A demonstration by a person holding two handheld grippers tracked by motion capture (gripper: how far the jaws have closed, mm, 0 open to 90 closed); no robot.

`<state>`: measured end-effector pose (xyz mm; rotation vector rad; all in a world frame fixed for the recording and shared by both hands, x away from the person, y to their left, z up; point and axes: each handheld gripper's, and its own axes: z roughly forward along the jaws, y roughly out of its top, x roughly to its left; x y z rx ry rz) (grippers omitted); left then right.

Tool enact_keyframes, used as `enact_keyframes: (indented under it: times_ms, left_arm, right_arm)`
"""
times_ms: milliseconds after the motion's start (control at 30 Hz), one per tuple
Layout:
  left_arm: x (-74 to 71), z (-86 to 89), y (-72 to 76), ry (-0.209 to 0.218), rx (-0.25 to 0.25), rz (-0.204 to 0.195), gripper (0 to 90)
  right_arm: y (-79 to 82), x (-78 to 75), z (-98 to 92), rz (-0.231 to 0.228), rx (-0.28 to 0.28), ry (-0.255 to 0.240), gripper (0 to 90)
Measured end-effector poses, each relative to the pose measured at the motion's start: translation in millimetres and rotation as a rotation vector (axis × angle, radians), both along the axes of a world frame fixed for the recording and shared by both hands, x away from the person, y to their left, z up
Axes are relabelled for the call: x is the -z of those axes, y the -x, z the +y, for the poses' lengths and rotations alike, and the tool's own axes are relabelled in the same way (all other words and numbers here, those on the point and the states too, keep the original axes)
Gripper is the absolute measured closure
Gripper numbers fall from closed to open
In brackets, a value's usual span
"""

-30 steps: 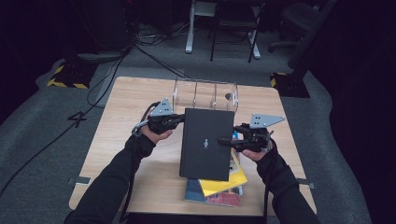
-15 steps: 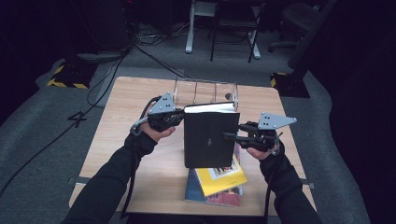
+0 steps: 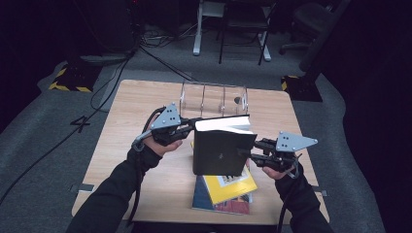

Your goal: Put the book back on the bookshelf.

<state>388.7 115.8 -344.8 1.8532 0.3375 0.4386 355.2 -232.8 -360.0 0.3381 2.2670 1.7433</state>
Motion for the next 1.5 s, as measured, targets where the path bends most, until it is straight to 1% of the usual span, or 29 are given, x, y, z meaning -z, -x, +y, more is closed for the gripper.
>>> enact_keyframes:
  times_ms: [33,133,200,267,367,400,433,500,567,600,633,667,700,800,833,933,967,1000,1033,1100,1133,1167,1200,1233,1267,1300,1333,1367,1500]
  left_arm:
    - [1.2,1.0,1.7,-0.005,-0.002,-0.005,82.6]
    - [6.6,5.5,6.6,-0.015,-0.016,0.002,79.5]
    - [12.4,10.4,10.0,-0.03,-0.025,0.004,77.9]
    - [18.0,14.5,12.7,-0.033,-0.025,0.019,75.4]
    - [27.2,19.5,18.4,-0.068,-0.043,0.019,72.7]
    - [30.3,21.6,20.5,-0.078,-0.045,0.026,72.1]
    - [33.0,22.9,22.2,-0.077,-0.047,0.032,71.4]
    - [41.3,27.1,27.4,-0.099,-0.051,0.046,69.8]
    - [49.5,30.4,31.8,-0.12,-0.043,0.06,66.4]
    - [53.8,31.9,33.9,-0.121,-0.033,0.07,64.8]
    - [53.8,31.9,33.9,-0.121,-0.033,0.07,63.3]
    - [61.2,33.7,37.2,-0.118,0.005,0.089,60.3]
    - [63.7,33.8,38.0,-0.113,0.022,0.099,58.0]
    - [73.4,27.1,41.4,-0.124,0.043,0.131,47.8]
    - [76.8,22.3,41.6,-0.137,0.051,0.139,44.8]
    - [82.6,10.3,41.2,-0.131,0.054,0.16,38.0]
    - [84.0,6.8,41.2,-0.123,0.05,0.168,37.6]
    - [85.0,3.8,40.9,-0.122,0.053,0.169,35.2]
    - [86.0,0.9,41.1,-0.121,0.057,0.169,34.9]
    - [86.8,-1.5,41.2,-0.121,0.062,0.168,34.5]
    - [87.5,-6.1,42.0,-0.109,0.06,0.165,34.7]
    - [87.5,-6.1,42.0,-0.109,0.06,0.165,35.1]
    - [86.8,-10.2,42.3,-0.097,0.061,0.162,35.7]
    - [85.7,-12.0,42.2,-0.091,0.056,0.151,36.9]
    - [85.7,-12.0,42.2,-0.091,0.056,0.151,38.1]
    - [84.4,-13.7,41.9,-0.082,0.058,0.149,38.1]
    - [82.5,-16.2,41.2,-0.068,0.074,0.148,38.3]
    - [79.7,-19.8,40.7,-0.063,0.074,0.134,40.0]
    - [73.1,-26.7,38.1,-0.021,0.09,0.14,38.1]
  right_arm:
    - [1.4,0.8,-0.8,-0.003,-0.001,0.0,71.0]
    - [5.1,2.0,-1.7,-0.006,0.0,-0.004,71.2]
    - [6.8,2.4,-1.3,-0.009,0.005,-0.006,71.2]
    - [7.3,2.9,-1.8,-0.01,0.007,-0.007,71.1]
    - [8.3,3.6,-1.8,-0.014,0.009,-0.012,71.1]
    - [8.8,3.9,-1.7,-0.014,0.011,-0.014,71.1]
    - [9.3,4.1,-1.6,-0.014,0.01,-0.016,71.1]
    - [10.4,4.6,-1.7,-0.017,0.013,-0.018,71.1]
    - [11.7,5.2,-1.7,-0.021,0.015,-0.019,70.9]
    - [12.4,5.3,-1.5,-0.023,0.016,-0.019,70.8]
    - [13.0,5.5,-1.4,-0.025,0.017,-0.019,70.8]
    - [13.6,5.7,-1.3,-0.028,0.019,-0.02,70.7]
    - [14.0,5.8,-1.4,-0.031,0.021,-0.02,70.6]
    - [15.4,7.0,-1.4,-0.036,0.024,-0.026,70.4]
    - [15.9,7.1,-1.5,-0.039,0.026,-0.026,70.4]
    - [18.3,7.3,-1.5,-0.049,0.027,-0.022,70.4]
    - [19.4,7.5,-1.8,-0.051,0.029,-0.021,70.5]
    - [20.1,7.9,-2.0,-0.055,0.033,-0.021,70.5]
    - [20.9,8.2,-2.3,-0.054,0.035,-0.022,70.5]
    - [22.4,8.9,-3.1,-0.056,0.04,-0.022,70.6]
    - [23.2,9.3,-3.5,-0.059,0.042,-0.023,70.7]
    - [23.6,9.4,-3.9,-0.058,0.043,-0.022,70.7]
    - [24.1,9.9,-4.5,-0.059,0.046,-0.023,70.9]
    - [24.3,10.2,-4.9,-0.058,0.047,-0.025,71.0]
    - [24.7,10.5,-5.5,-0.057,0.047,-0.023,71.3]
    - [24.7,10.5,-5.5,-0.057,0.047,-0.023,71.3]
    - [25.3,10.8,-6.0,-0.058,0.047,-0.023,71.7]
    - [26.4,11.1,-6.7,-0.063,0.052,-0.017,71.9]
    - [29.2,15.6,-12.4,-0.073,0.079,0.012,73.4]
